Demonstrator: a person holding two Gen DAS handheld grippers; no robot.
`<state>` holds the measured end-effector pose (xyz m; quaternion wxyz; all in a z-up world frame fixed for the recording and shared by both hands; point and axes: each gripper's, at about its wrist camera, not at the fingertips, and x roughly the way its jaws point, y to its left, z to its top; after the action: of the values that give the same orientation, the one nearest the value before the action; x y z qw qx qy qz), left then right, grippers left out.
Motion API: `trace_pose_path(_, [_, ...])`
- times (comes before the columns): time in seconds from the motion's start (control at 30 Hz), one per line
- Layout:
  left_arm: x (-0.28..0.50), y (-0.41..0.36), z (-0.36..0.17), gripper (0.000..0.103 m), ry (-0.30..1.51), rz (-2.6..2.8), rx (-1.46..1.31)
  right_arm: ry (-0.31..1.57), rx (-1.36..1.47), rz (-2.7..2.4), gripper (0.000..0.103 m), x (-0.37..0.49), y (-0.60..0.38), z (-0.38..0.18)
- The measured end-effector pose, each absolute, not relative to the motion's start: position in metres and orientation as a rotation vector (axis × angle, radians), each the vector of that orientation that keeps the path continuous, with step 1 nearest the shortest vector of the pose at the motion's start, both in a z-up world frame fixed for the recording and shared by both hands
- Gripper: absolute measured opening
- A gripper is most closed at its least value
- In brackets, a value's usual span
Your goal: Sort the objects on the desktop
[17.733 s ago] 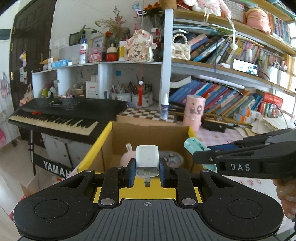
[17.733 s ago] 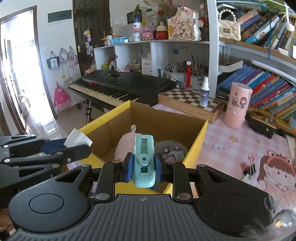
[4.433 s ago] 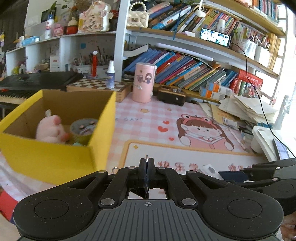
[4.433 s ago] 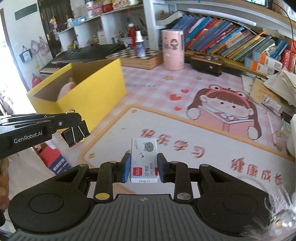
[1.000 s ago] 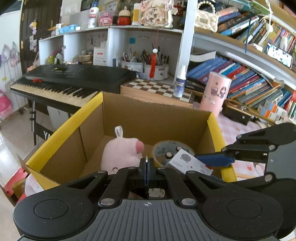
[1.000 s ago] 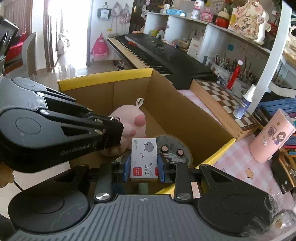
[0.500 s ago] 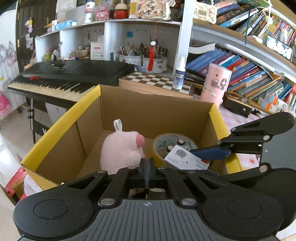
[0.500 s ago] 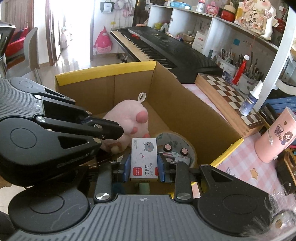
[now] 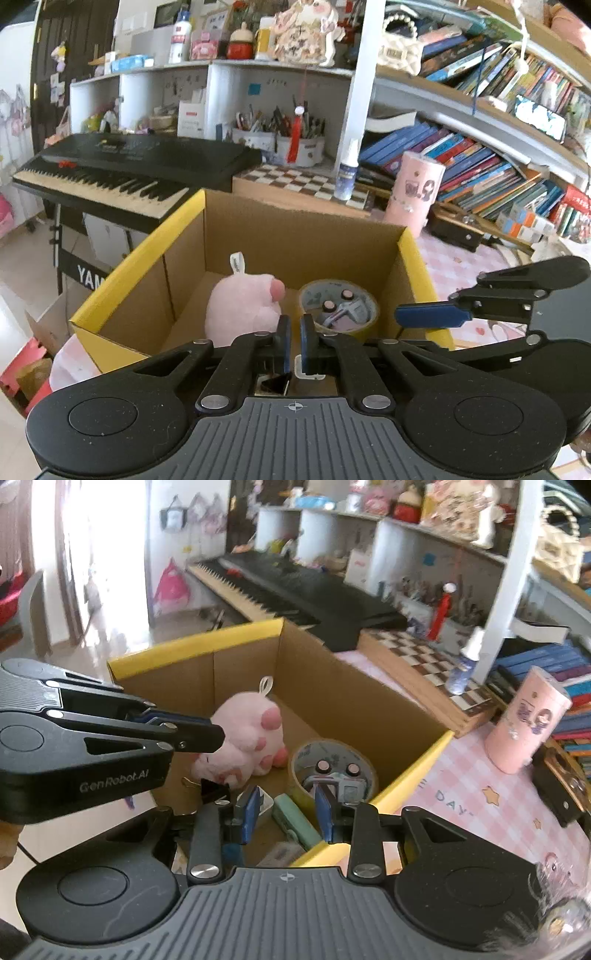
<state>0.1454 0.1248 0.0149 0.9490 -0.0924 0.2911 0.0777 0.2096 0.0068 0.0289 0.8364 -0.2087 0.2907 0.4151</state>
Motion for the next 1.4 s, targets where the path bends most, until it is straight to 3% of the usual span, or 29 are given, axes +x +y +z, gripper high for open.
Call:
trace_pose_path(0.2, [0.123, 0.119, 0.026, 0.015, 0.542, 0.134, -0.162, 0.564, -0.377, 0.770, 0.033, 0.181, -0.011, 0.040])
trace_pose_path(0.4, [0.097, 0.116, 0.030, 0.031, 0.511, 0.110, -0.155, 0.569, -0.253, 0.601, 0.033, 0.153, -0.039, 0.039])
trace_pose_path(0.77, [0.042, 0.104, 0.027, 0.046, 0.528, 0.037, -0.096, 0.547, -0.108, 0.370, 0.034, 0.071, -0.078, 0.035])
trace_pose_path(0.9, [0.024, 0.095, 0.026, 0.060, 0.528, 0.025, -0.065, 0.532, -0.076, 0.295, 0.037, 0.044, -0.093, 0.031])
trace_pose_path(1.17, [-0.005, 0.072, 0.020, 0.078, 0.527, -0.032, -0.010, 0.543, -0.037, 0.140, 0.050, -0.007, -0.118, 0.015])
trace_pose_path(1.4, [-0.020, 0.057, 0.020, 0.089, 0.517, -0.040, 0.022, 0.557, -0.003, 0.036, 0.081, -0.030, -0.138, 0.010])
